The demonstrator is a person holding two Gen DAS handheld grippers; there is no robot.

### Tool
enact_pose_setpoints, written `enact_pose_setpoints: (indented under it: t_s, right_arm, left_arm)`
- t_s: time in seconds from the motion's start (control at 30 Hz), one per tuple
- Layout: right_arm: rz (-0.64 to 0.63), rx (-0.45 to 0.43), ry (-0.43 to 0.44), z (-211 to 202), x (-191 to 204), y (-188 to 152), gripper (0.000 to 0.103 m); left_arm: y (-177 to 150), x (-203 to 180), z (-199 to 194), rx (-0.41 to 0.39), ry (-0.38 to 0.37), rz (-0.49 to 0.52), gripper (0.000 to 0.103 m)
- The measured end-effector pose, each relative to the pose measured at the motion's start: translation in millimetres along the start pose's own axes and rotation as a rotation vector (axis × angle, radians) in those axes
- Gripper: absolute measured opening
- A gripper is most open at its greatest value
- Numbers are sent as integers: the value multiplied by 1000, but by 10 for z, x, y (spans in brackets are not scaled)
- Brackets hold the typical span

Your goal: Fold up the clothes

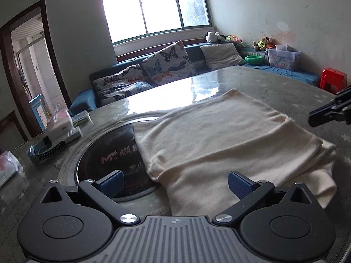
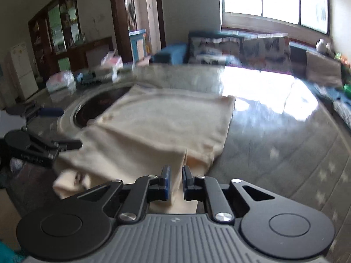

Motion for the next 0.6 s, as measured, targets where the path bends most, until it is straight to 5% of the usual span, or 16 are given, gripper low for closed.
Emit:
enact_pose_setpoints:
  t_s: [0.33,0.6]
  right_arm:
    - [-60,6,13,522,84,58,11]
    - [-114,-1,21,370,100,-23,18]
  left_arm:
    - [144,17,307,17,32,-77,90]
    - [8,157,477,62,78,-99,91]
Point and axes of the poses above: each gripper's, at about its wrist camera, not at the fingertips, and z roughly the way its jaws point, x to its left, y to its top, the point moved 2 cm from there along z, roughly the way its jaws point, and after that the axes turned 14 degrees about z, right-handed, at the moved point
